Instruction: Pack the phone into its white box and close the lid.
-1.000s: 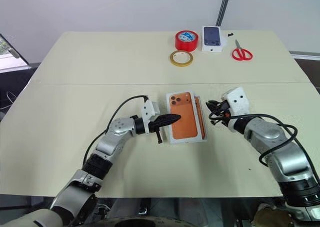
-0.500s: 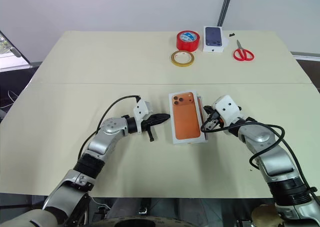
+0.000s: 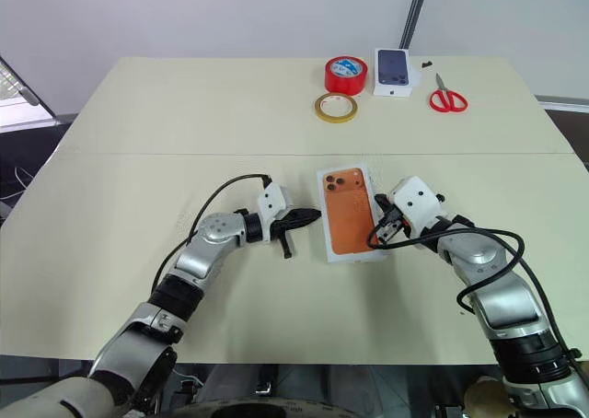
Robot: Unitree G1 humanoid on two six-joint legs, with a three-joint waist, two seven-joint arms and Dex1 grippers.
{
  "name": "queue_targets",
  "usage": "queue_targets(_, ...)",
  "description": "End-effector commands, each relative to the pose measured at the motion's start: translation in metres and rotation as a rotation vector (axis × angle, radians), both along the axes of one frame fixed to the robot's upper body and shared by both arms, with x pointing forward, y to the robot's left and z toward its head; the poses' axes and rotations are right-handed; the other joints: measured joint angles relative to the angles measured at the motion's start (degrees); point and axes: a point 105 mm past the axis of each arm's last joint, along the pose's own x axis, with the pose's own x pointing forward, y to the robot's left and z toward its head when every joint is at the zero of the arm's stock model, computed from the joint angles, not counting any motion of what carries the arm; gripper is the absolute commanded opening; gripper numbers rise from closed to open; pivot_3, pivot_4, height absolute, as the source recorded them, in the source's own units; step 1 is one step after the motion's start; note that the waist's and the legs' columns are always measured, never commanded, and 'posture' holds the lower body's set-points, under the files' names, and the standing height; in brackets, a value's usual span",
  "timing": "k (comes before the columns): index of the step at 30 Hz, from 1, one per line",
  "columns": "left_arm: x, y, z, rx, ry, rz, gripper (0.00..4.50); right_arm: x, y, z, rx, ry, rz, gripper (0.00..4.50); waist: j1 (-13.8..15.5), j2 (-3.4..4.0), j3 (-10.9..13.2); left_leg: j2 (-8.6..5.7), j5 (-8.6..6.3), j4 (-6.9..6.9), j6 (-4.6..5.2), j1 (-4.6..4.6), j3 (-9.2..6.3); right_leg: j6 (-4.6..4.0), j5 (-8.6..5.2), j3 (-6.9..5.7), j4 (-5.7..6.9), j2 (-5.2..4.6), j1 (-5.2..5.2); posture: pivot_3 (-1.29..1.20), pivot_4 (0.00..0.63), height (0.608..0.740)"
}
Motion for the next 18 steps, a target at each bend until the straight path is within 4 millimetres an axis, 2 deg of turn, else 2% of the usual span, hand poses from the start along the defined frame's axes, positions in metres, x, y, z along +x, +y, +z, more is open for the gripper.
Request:
queue_targets(1,0.004,-0.009,0.022,-0.075,-0.032,-0.009,0.0,-0.002,0.007,0.005,-0.006,-0.028,0.036,0.06,-0.04,0.0,0.0,0.0,0.0,0.0,0.0,0.0,0.0,0.0,0.0,0.0,0.01,0.0,0.0,0.0,0.15,0.74)
queue_targets(7,0.002,-0.007,0.007,-0.013,-0.022,-0.015,0.0,-0.004,0.006,0.005,-0.004,-0.027,0.031,0.06,-0.07,0.0,0.0,-0.01,0.01,0.01,-0.01,0.02,0.0,0.0,0.0,0.0,0.06,0.01,0.0,0.0,0.15,0.74)
queue_targets(18,0.002,-0.021,0.015,-0.038,-0.028,-0.03,0.0,0.008,-0.009,0.005,-0.012,-0.032,-0.043,0.06,0.0,0.0,0.0,-0.03,0.01,0.02,-0.02,0.02,0.0,0.0,0.0,0.0,0.06,0.0,0.0,0.0,0.15,0.74)
